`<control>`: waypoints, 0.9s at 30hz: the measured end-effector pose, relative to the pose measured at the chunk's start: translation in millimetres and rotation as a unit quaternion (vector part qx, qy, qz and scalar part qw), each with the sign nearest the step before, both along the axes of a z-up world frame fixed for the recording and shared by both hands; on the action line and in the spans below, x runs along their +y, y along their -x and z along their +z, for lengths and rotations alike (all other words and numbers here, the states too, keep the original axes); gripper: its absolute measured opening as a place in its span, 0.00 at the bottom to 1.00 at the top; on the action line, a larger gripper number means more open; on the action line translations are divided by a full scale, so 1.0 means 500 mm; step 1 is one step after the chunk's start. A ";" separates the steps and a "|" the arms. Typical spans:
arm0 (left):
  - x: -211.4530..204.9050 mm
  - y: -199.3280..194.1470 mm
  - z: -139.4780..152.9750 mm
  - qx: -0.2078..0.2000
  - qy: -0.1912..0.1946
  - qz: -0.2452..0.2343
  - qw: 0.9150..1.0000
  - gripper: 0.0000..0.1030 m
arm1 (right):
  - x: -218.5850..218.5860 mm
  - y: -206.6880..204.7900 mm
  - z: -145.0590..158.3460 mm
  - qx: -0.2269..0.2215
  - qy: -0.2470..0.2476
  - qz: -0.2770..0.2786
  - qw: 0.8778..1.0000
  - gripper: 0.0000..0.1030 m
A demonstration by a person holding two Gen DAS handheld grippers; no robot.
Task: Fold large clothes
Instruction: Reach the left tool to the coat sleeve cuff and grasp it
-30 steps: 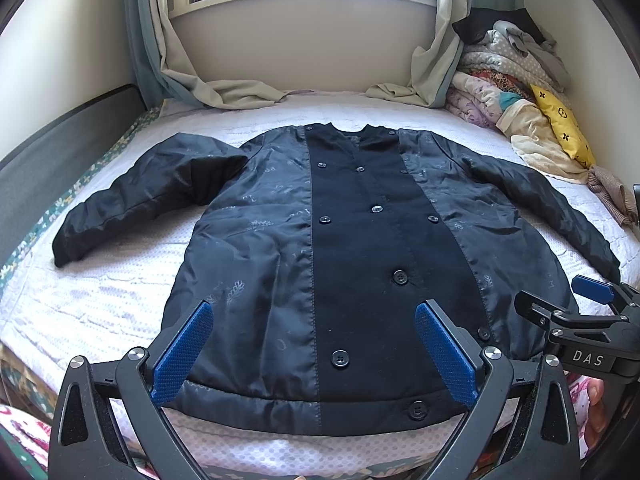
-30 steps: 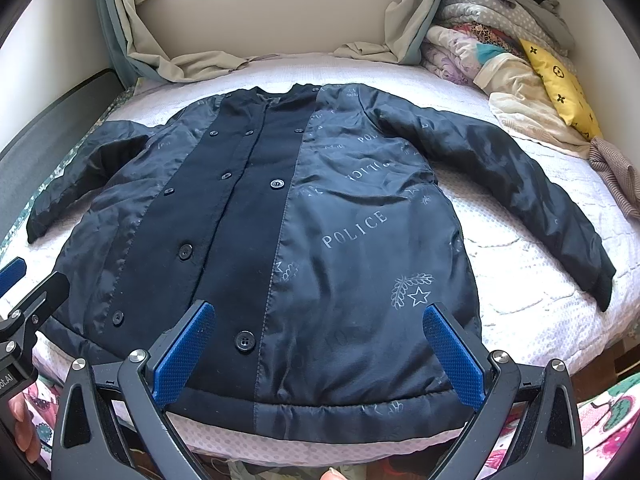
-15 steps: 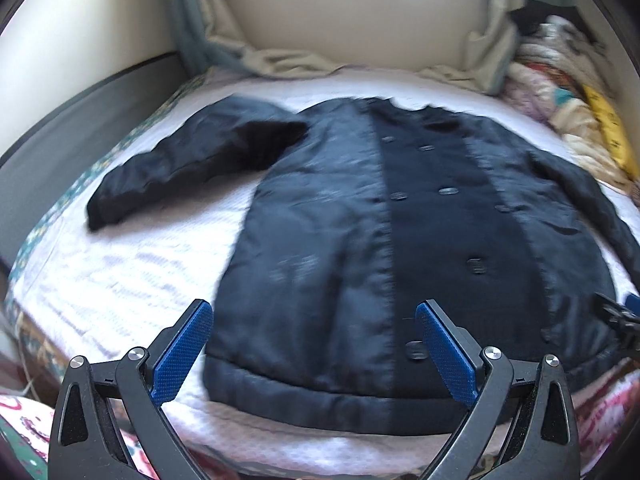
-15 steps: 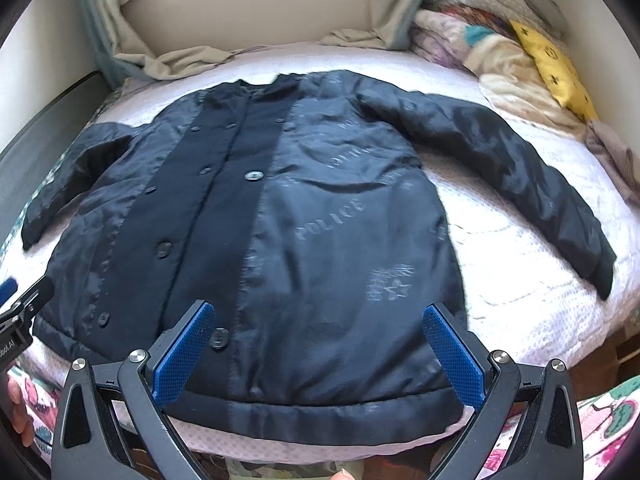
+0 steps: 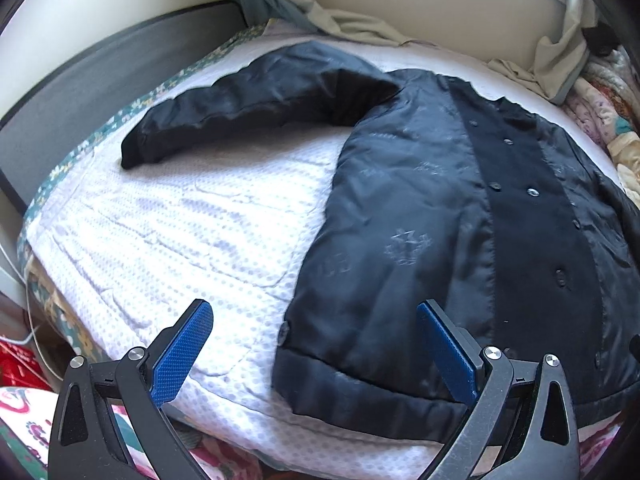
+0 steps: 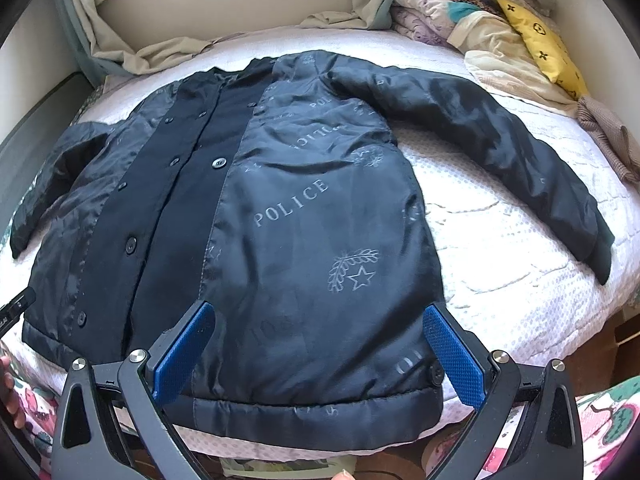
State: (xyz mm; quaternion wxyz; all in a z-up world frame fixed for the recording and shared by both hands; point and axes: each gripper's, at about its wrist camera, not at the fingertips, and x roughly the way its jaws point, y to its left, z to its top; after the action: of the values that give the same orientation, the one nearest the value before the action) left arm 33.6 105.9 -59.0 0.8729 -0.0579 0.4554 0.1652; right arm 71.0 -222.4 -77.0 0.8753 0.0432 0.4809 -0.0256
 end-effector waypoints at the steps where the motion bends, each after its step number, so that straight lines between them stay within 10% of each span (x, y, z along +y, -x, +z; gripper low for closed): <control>1: 0.010 -0.001 -0.004 0.002 0.005 0.006 1.000 0.99 | 0.002 -0.002 -0.004 0.003 0.000 0.001 1.000 1.00; 8: 0.074 -0.029 -0.048 0.019 0.086 0.035 0.996 0.97 | 0.008 -0.017 -0.018 0.020 0.000 0.006 1.000 1.00; 15: 0.046 -0.039 -0.062 0.021 0.117 -0.012 0.993 0.54 | 0.018 -0.046 -0.017 0.041 -0.017 0.014 0.999 1.00; 20: 0.019 -0.032 -0.064 0.024 0.095 -0.033 0.995 0.45 | 0.046 -0.085 0.018 0.047 -0.020 0.044 0.998 1.00; 23: 0.016 -0.027 -0.063 0.024 0.089 -0.038 0.995 0.45 | 0.071 -0.122 0.053 0.041 -0.006 0.074 0.996 1.00; 27: 0.042 -0.030 -0.060 0.019 0.117 -0.013 0.993 0.82 | 0.099 -0.179 0.105 0.013 0.015 0.104 0.994 1.00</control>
State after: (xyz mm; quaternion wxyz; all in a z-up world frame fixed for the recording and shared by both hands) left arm 48.4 127.0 -89.1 0.8535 -0.1511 0.4884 0.1007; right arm 160.6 -172.8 -24.6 0.8677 -0.0207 0.4934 0.0575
